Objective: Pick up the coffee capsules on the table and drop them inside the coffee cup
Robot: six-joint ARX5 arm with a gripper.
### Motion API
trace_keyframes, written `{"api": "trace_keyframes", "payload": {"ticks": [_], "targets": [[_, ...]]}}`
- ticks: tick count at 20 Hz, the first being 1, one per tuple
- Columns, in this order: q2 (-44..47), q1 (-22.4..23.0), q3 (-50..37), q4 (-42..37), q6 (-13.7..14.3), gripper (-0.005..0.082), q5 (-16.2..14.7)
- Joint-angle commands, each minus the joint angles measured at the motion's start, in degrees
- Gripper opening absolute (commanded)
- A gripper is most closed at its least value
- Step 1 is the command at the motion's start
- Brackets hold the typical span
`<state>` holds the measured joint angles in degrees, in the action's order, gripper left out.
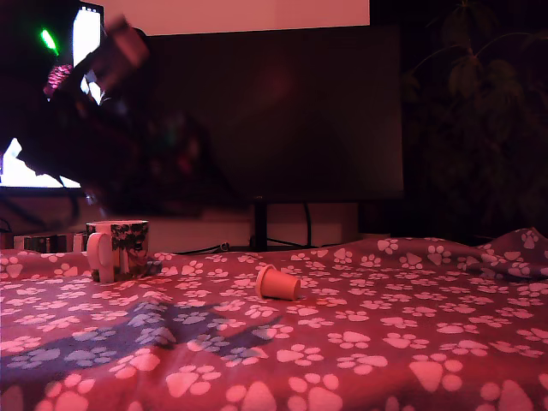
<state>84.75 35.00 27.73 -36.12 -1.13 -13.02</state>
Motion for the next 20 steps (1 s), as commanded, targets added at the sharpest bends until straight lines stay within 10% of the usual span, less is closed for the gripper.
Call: {"api": "trace_keyframes", "payload": {"ticks": [1,20], "targets": [[1.9,0.4,-1.2,-2.4,0.0,0.0695,0.0],[18.1,5.0,-0.3,-22.2,-3.6,0.0695,7.8]]}}
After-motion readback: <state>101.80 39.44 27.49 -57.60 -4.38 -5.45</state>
